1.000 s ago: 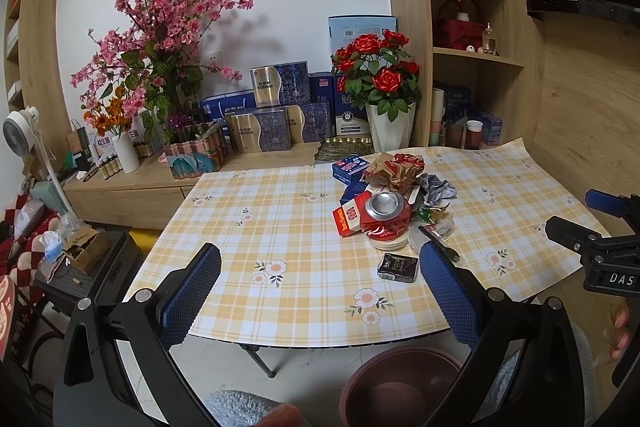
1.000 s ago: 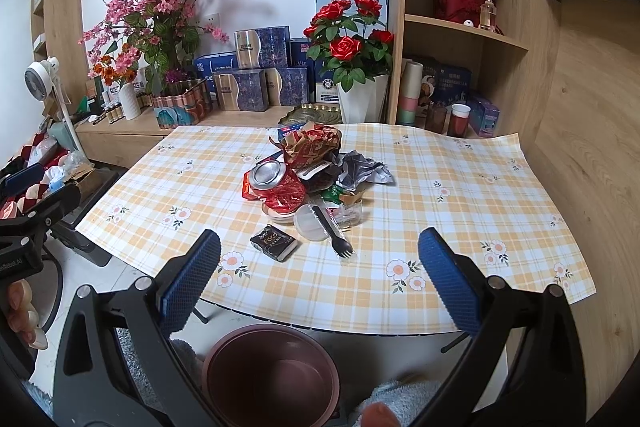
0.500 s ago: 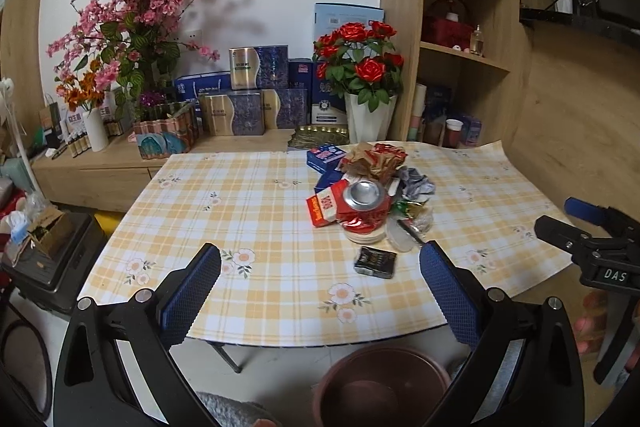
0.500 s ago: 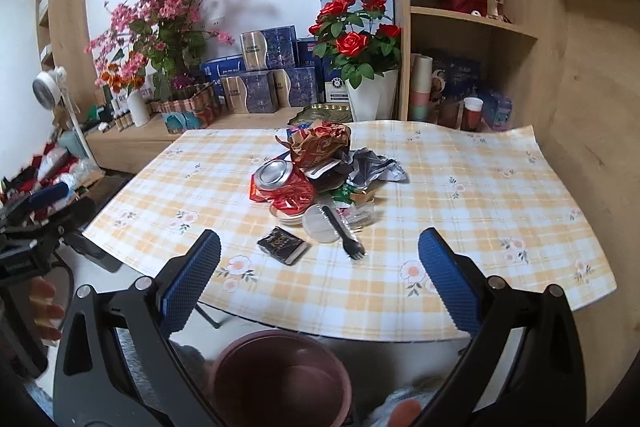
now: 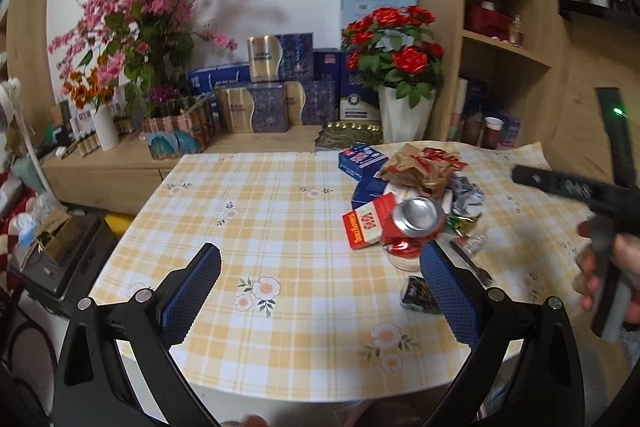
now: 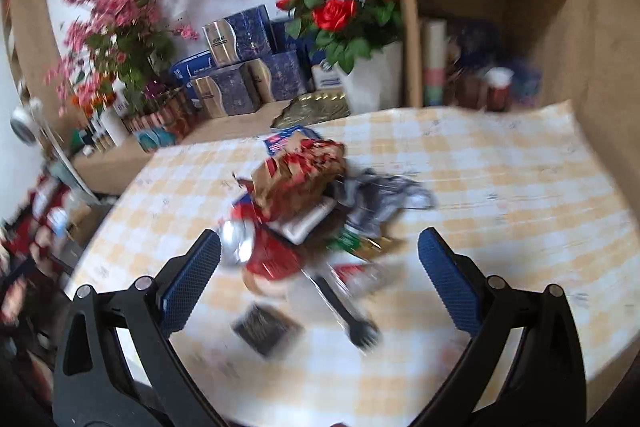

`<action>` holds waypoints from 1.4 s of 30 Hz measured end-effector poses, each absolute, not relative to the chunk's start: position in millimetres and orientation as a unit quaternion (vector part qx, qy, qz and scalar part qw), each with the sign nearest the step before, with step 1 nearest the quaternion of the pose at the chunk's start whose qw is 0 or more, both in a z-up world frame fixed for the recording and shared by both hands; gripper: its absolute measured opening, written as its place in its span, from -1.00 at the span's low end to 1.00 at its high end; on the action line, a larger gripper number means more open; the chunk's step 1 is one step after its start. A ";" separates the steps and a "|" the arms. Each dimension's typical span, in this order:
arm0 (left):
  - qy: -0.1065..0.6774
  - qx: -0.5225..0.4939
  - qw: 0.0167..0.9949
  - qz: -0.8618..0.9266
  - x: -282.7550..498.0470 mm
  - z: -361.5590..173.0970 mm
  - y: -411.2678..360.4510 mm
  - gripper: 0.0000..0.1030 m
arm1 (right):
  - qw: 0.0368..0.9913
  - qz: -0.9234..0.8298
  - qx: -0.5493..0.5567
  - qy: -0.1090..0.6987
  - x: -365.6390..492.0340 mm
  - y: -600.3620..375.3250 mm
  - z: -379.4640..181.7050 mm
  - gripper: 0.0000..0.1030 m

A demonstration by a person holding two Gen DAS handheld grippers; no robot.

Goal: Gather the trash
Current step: 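Grasp the red-and-brown crumpled wrapper with the right tool, then grasp the crushed red can with the left tool while the right tool lifts the wrapper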

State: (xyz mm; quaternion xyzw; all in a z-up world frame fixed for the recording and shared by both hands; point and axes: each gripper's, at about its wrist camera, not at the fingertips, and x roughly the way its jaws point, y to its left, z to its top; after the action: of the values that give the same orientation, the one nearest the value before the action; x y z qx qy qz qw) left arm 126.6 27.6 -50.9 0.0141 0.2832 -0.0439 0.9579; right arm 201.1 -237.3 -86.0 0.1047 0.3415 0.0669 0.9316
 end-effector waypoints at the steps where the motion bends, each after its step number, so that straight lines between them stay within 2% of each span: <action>1: 0.285 0.007 0.957 -0.044 133.7 -53.9 30.3 0.89 | 0.929 0.068 0.113 0.346 215.4 -236.1 -89.9 0.89; 6: 0.293 -0.009 0.955 -0.035 157.1 -70.0 36.0 0.89 | 0.914 0.067 0.142 0.375 282.7 -226.0 -111.2 0.89; 13: 0.308 -0.019 0.950 -0.045 176.0 -93.4 37.1 0.89 | 0.889 0.051 0.187 0.416 334.8 -216.9 -139.2 0.88; 15: 0.312 -0.018 0.949 -0.052 177.3 -98.8 35.1 0.89 | 0.879 0.049 0.198 0.431 340.0 -217.6 -147.7 0.63; 16: 0.313 -0.020 0.948 -0.057 178.5 -101.6 34.3 0.89 | 0.872 0.050 0.212 0.438 342.1 -219.5 -152.2 0.61; 17: 0.314 -0.021 0.947 -0.061 178.6 -103.4 33.1 0.89 | 0.865 0.060 0.240 0.436 342.1 -223.3 -155.7 0.42; 18: 0.316 -0.024 0.946 -0.069 179.4 -105.8 32.3 0.89 | 0.862 0.070 0.255 0.433 341.3 -225.3 -156.2 0.15; 21: 0.323 -0.034 0.942 -0.088 180.7 -110.6 28.5 0.89 | 0.868 0.091 0.257 0.416 332.1 -223.3 -146.1 -0.04; 30: 0.350 -0.057 0.922 -0.157 195.7 -126.3 -5.5 0.89 | 0.912 0.121 0.235 0.315 286.5 -232.3 -96.5 -0.09; 35: 0.334 0.015 0.921 -0.198 207.2 -135.1 -39.0 0.89 | 0.927 0.123 0.225 0.273 245.8 -257.7 -81.8 -0.09; 40: 0.297 0.151 0.918 -0.216 225.0 -156.2 -68.0 0.88 | 0.928 0.110 0.232 0.269 209.8 -288.3 -88.4 -0.09; 42: 0.292 0.194 0.911 -0.219 233.6 -166.4 -75.9 0.81 | 0.927 0.102 0.234 0.274 199.1 -298.4 -93.8 -0.09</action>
State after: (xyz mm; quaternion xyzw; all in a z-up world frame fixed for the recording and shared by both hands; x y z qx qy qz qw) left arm 233.6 -75.9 -166.4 0.1939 0.2924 -0.2186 0.9106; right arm 199.1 -298.4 -93.8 0.2345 0.2739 0.1024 0.9271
